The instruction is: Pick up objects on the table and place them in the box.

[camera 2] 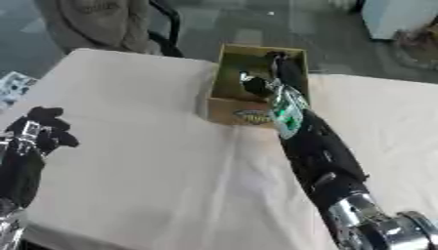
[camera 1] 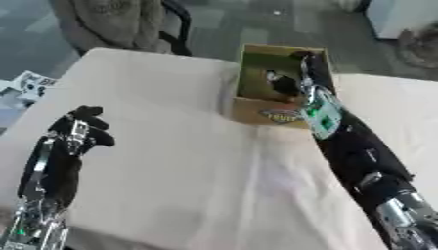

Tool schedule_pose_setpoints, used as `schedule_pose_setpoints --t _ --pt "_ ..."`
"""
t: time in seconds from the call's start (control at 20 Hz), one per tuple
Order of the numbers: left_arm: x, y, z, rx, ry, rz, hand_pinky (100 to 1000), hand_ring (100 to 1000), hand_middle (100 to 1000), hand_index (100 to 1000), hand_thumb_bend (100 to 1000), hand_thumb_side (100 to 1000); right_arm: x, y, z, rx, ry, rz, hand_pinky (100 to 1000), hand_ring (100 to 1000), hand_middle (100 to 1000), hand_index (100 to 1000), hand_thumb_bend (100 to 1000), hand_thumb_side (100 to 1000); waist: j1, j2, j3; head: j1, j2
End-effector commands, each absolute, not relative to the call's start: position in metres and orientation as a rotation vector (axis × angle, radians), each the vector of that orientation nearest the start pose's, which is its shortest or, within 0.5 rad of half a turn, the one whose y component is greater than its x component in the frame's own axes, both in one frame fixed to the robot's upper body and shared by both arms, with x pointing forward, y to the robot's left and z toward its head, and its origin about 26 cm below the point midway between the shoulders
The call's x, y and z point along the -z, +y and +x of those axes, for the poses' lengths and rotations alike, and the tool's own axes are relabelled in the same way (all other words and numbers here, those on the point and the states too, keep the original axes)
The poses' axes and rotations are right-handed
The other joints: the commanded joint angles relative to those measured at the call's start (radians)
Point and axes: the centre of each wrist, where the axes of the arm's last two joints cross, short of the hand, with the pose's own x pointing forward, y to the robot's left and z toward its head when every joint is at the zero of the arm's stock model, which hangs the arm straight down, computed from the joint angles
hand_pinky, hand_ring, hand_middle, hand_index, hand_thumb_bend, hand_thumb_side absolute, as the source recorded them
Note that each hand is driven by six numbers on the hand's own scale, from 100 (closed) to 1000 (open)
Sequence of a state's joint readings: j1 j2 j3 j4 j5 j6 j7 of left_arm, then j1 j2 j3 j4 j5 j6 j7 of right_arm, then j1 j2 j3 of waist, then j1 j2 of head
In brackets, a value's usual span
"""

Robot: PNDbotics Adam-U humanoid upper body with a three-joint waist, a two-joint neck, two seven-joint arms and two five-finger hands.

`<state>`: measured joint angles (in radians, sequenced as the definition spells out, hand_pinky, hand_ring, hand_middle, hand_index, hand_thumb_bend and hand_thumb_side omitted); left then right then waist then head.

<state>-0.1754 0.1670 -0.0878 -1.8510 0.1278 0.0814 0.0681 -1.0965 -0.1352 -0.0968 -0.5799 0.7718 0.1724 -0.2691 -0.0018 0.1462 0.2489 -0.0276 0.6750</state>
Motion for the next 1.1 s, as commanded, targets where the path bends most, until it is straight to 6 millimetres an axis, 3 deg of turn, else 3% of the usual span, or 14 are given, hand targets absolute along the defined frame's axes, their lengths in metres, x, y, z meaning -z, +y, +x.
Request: schedule_pose_setpoints --t 0.05,0.45,0.65,0.95,1.1 --pt "-0.119 0.231 0.302 0.13 -1.936 -0.073 549 485 503 702 149 633 -0.163 -0.189 0.512 -0.533 -1.564 -0.919 789 833 856 866 282 487 0.003 -0.019 -0.001 0.005 -0.006" --pt "-0.118 0.232 0.302 0.13 -1.932 -0.068 549 485 503 702 148 636 -0.174 -0.19 0.512 -0.522 -1.611 -0.862 773 820 840 858 272 472 -0.001 -0.021 -0.006 0.013 -0.006" --pt "-0.119 0.233 0.302 0.129 -1.934 -0.061 549 486 504 702 148 637 -0.183 -0.194 0.511 -0.508 -1.657 -0.78 751 801 817 847 256 418 -0.007 -0.02 -0.008 0.024 -0.006" --pt "-0.119 0.235 0.302 0.127 -1.936 -0.043 549 486 503 702 146 640 -0.205 -0.207 0.505 -0.479 -1.753 -0.58 703 765 772 822 207 239 -0.015 -0.016 -0.025 0.044 -0.008" --pt "-0.119 0.236 0.302 0.131 -1.936 -0.036 549 486 503 702 143 642 -0.218 -0.219 0.499 -0.439 -1.814 -0.446 687 737 736 761 221 115 -0.017 -0.013 -0.038 0.054 -0.007"
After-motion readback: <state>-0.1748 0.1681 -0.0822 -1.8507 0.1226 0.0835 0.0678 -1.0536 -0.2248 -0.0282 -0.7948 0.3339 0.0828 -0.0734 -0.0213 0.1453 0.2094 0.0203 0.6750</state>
